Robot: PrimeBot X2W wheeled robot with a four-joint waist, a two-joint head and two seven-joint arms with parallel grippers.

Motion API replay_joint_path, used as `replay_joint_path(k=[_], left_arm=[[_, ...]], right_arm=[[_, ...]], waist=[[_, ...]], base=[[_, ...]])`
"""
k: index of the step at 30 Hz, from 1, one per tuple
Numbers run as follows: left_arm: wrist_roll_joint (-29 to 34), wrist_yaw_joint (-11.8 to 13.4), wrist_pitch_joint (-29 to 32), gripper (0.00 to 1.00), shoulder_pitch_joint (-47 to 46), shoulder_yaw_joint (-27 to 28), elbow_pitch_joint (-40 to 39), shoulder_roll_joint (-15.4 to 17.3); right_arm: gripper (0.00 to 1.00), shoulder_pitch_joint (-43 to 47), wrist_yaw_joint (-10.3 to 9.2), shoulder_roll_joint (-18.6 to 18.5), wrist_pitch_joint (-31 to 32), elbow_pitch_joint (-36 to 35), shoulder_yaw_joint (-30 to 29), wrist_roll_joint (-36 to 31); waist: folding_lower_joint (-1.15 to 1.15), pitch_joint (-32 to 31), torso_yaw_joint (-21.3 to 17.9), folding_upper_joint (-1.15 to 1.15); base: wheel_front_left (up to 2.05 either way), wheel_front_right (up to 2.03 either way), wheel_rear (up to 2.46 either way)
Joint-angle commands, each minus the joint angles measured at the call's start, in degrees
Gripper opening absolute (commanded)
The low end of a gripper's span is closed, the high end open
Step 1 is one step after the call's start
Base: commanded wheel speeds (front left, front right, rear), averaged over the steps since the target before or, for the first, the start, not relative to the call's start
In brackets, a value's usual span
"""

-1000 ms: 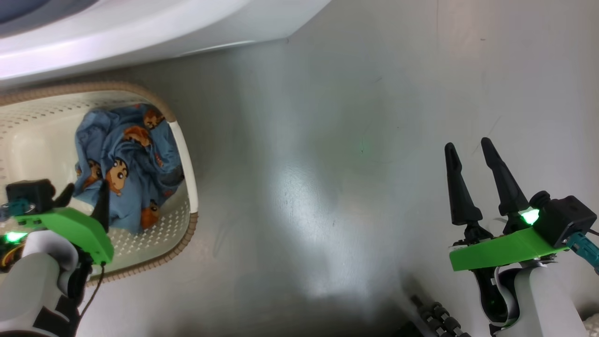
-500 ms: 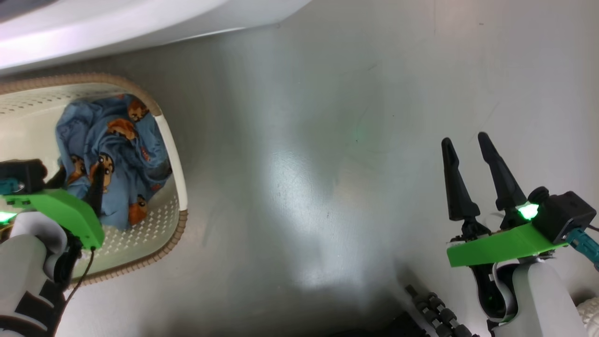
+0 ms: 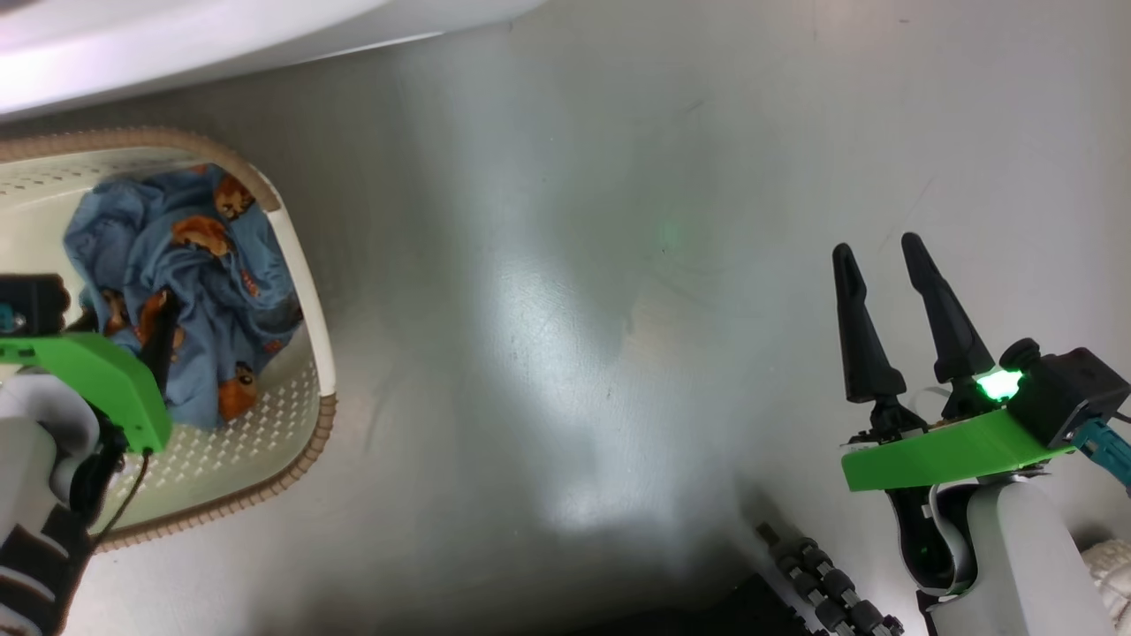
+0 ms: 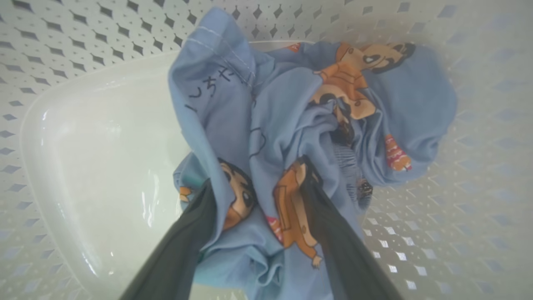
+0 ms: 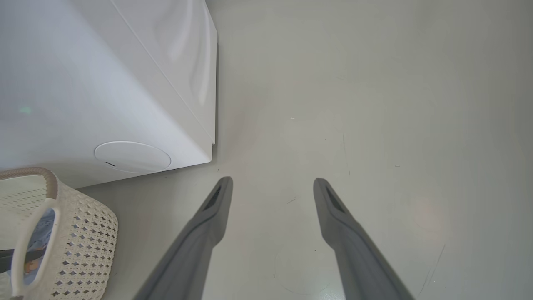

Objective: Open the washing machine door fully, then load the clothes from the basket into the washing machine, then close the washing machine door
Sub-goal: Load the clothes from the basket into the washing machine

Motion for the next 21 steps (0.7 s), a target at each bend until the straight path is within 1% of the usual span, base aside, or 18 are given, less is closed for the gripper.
replay_joint_path(k=[1, 8, 9, 10, 11, 12, 13, 17, 21], left_arm=[[-0.64, -0.09, 0.25, 1.00, -0.25, 0.61, 0.71, 2.61], [-2.14, -0.09, 2.63, 1.00, -2.62, -0.68, 3.64, 2.31], [-2.27, -0.09, 2.98, 0.87, -2.97, -0.90, 4.11, 2.26], [-2.53, -0.09, 3.60, 0.47, -3.26, -1.06, 4.65, 2.12], [-2.63, -0.09, 4.04, 0.31, -3.53, -1.35, 4.99, 1.97], [-2.74, -0.09, 4.14, 0.06, -3.76, -1.60, 5.20, 1.82], [-3.11, -0.09, 4.38, 0.00, -3.87, -1.71, 5.38, 1.56], [-4.18, -0.09, 3.57, 0.00, -3.92, -2.50, 4.93, 0.81], [-5.17, -0.09, 0.03, 0.00, -3.37, -2.92, 4.04, 0.46]], right_arm=[[1.00, 1.24, 0.09, -0.15, -0.68, -1.17, 1.22, 0.21], [1.00, 1.16, 0.09, -0.15, -0.68, -1.30, 1.36, 0.43], [1.00, 1.10, 0.09, -0.15, -0.68, -1.29, 1.40, 0.49], [1.00, 1.01, 0.09, -0.15, -0.68, -1.28, 1.43, 0.55], [1.00, 0.94, 0.09, -0.15, -0.68, -1.29, 1.43, 0.63], [1.00, 0.90, 0.09, -0.15, -0.68, -1.35, 1.43, 0.65], [1.00, 0.87, 0.09, -0.15, -0.68, -1.40, 1.43, 0.68], [1.00, 0.55, 0.09, -0.15, -0.68, -1.42, 1.18, 0.61], [1.00, 0.31, 0.09, -0.15, -0.68, -1.39, 1.01, 0.43]], waist=[[0.00, 0.45, -0.35, 0.00], [0.00, 1.12, -0.97, 0.00], [0.00, 1.19, -1.07, 0.00], [0.00, 1.23, -1.14, 0.00], [0.00, 1.22, -1.18, 0.00], [0.00, 1.18, -1.19, 0.00], [0.00, 1.10, -1.17, 0.00], [0.00, 0.34, -0.76, 0.00], [0.00, -1.35, -0.10, 0.00]], base=[[0.00, 0.00, 0.00], [0.00, 0.00, 0.00], [0.00, 0.00, 0.00], [0.00, 0.00, 0.00], [0.00, 0.00, 0.00], [0.00, 0.00, 0.00], [0.00, 0.00, 0.00], [0.00, 0.00, 0.00], [0.00, 0.00, 0.00]])
